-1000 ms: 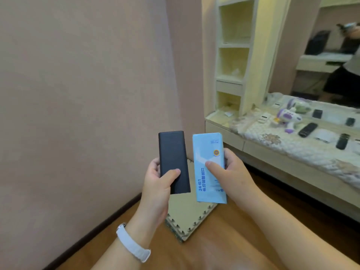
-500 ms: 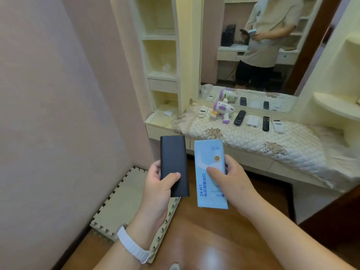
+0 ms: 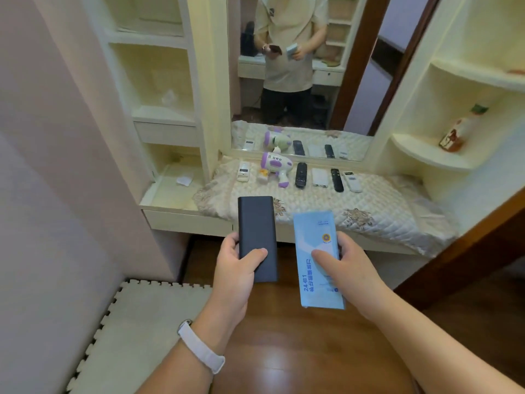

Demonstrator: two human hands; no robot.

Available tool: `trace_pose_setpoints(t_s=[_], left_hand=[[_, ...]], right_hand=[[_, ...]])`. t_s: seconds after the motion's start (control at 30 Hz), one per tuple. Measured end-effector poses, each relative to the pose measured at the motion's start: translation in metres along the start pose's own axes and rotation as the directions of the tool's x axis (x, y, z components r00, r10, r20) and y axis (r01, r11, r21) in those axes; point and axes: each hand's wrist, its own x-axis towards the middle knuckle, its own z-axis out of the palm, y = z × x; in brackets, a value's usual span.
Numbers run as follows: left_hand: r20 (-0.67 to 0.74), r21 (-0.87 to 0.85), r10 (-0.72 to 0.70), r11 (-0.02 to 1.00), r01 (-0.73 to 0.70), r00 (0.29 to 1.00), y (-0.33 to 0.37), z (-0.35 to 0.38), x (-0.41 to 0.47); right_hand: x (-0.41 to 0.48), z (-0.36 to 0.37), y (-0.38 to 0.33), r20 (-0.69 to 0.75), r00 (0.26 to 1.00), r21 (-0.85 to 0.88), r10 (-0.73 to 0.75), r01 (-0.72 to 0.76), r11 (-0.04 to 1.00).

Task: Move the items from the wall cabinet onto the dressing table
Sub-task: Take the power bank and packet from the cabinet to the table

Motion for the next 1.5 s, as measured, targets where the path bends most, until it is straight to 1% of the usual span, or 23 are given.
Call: trace_pose_setpoints(t_s=[0.17,0.3,0.5,0.73,0.83,0.9,1.03,1.13,1.23,1.4,1.5], left_hand=[[0.093,0.061,-0.064,0.996,0.059,0.994,-0.015,0.028,0.036],[0.13,0.112,-0.12,0.988,0.105,0.984,-0.028,0.054,0.062],[0.065,0.203,-0.161,0.968,0.145,0.985,-0.043,0.097,0.112],[-0.022,0.246,-0.201,0.948,0.2,0.979,-0.053,0.176,0.184],[-0.071,0.23,-0.209,0.948,0.22,0.975,-0.063,0.207,0.208],[-0.076,0.229,-0.221,0.945,0.233,0.972,-0.07,0.221,0.218],[-0.095,0.257,-0.259,0.926,0.275,0.961,-0.079,0.238,0.24],[-0.119,0.271,-0.285,0.912,0.307,0.951,-0.089,0.244,0.266],[-0.149,0.318,-0.293,0.89,0.326,0.944,-0.102,0.246,0.292],[-0.16,0.377,-0.346,0.844,0.381,0.924,-0.127,0.243,0.342],[-0.156,0.401,-0.372,0.822,0.403,0.915,-0.141,0.238,0.374]], right_hand=[[0.028,-0.024,0.015,-0.093,0.995,-0.009,0.037,-0.038,0.999],[0.059,-0.042,0.036,-0.107,0.991,0.023,0.085,-0.083,0.996],[0.133,-0.071,0.06,-0.055,0.991,0.085,0.122,-0.117,0.989],[0.232,-0.141,0.073,0.005,0.99,0.149,0.142,-0.142,0.979],[0.269,-0.168,0.086,0.022,0.987,0.147,0.161,-0.163,0.976],[0.289,-0.178,0.097,0.021,0.983,0.167,0.184,-0.185,0.969],[0.319,-0.184,0.117,0.018,0.969,0.188,0.247,-0.246,0.951],[0.344,-0.181,0.128,0.048,0.96,0.197,0.277,-0.281,0.939],[0.369,-0.175,0.135,0.049,0.949,0.179,0.312,-0.315,0.932],[0.41,-0.162,0.138,0.039,0.926,0.11,0.375,-0.377,0.92],[0.432,-0.154,0.14,0.022,0.911,0.026,0.412,-0.412,0.911]])
